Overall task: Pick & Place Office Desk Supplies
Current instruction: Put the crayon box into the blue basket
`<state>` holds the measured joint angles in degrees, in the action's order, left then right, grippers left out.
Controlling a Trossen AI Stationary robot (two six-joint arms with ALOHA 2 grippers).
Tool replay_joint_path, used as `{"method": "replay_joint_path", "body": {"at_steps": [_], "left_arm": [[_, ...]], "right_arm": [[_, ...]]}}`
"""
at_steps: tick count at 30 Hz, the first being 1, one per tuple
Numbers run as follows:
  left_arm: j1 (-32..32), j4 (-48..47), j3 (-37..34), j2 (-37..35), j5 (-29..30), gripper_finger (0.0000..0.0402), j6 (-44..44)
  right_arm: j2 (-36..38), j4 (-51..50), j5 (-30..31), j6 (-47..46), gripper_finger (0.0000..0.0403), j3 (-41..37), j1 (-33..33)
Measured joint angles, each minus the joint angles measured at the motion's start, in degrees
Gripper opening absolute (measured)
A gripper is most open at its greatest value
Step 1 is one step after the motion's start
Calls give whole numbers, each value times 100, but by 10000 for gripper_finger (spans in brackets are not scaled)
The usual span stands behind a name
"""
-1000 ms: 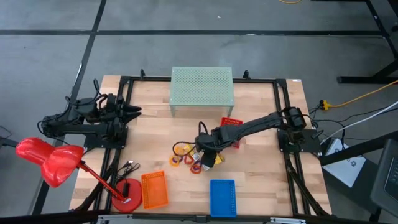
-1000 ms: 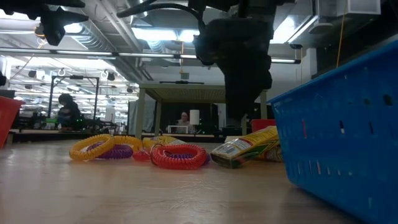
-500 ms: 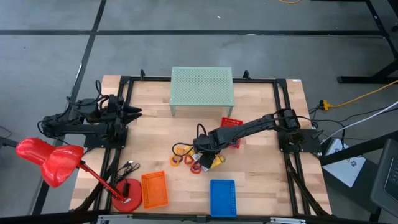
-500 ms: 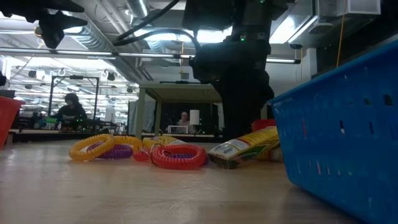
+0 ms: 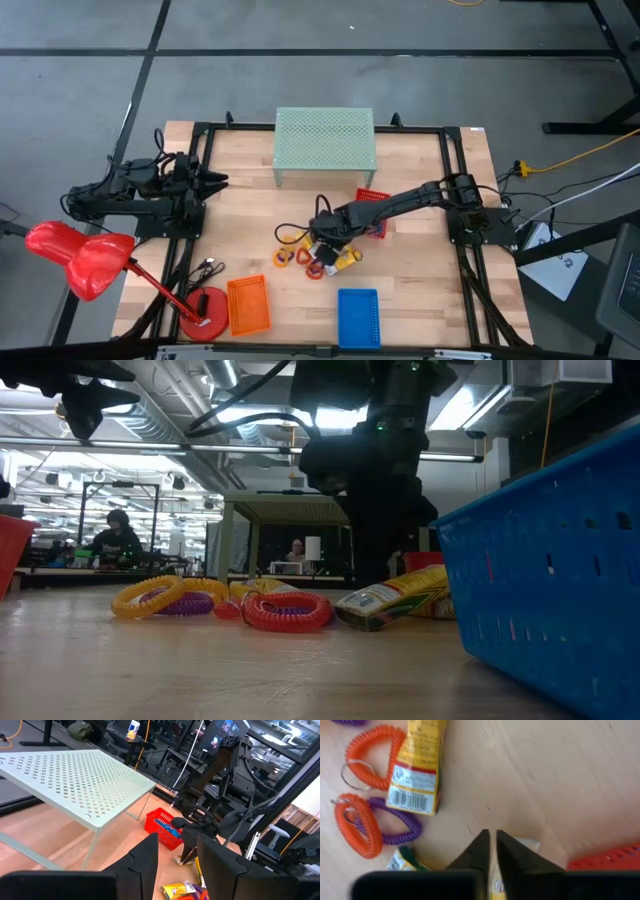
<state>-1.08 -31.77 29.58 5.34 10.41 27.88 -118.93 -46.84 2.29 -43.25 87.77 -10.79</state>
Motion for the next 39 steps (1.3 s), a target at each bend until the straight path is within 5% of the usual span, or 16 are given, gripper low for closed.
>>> {"method": "replay_joint_path", "body": {"at_steps": [13, 23, 27, 39], "left_arm": [[0, -188, 0, 0, 0, 131, 90], [0, -202, 0, 0, -96, 131, 197], [0, -259, 0, 0, -94, 131, 220], [0, -284, 0, 0, -97, 131, 256]], "right_arm": [[0, 579, -313, 3, 11, -2, 105], [2, 896, -816, -27, 190, -2, -57], [2, 1433, -879, -383, 224, -2, -115], [-151, 1724, -597, -1197, 187, 1, 47]]}}
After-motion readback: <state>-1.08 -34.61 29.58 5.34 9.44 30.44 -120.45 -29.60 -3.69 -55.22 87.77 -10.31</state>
